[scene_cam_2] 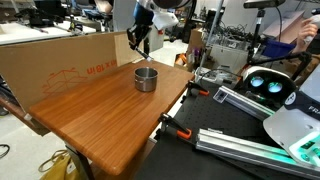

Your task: Put the marker in the pot

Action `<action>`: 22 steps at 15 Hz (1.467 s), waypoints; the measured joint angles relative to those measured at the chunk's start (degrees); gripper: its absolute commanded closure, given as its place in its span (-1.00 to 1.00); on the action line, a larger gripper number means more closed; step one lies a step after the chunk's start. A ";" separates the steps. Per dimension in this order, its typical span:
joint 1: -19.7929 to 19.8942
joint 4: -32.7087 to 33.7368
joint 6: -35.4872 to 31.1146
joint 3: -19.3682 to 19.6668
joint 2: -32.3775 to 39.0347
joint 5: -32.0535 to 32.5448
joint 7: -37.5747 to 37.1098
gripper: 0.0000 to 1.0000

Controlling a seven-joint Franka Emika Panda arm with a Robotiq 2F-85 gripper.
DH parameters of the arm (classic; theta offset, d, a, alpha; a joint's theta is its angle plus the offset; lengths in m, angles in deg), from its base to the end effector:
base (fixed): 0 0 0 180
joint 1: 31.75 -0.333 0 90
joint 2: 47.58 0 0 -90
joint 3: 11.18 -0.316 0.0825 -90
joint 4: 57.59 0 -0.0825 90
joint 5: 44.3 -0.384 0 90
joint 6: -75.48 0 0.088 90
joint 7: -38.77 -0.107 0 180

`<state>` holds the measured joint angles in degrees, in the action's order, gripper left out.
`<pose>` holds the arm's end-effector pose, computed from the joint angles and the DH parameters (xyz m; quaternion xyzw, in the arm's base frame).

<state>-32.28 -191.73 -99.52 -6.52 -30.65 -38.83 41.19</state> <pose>0.5516 -0.0323 0.2532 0.9774 0.0352 0.2052 0.0369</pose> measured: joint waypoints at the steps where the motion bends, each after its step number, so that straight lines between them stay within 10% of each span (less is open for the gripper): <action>1: -2.48 -1.20 -2.89 2.64 0.00 1.56 -2.61 0.90; 9: -22.63 -6.19 -13.51 21.06 0.64 2.87 -9.58 0.90; 22: -36.16 -12.05 -16.72 26.71 1.64 0.71 -10.89 0.90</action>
<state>-68.43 -203.78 -116.24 20.19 -29.01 -38.12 30.30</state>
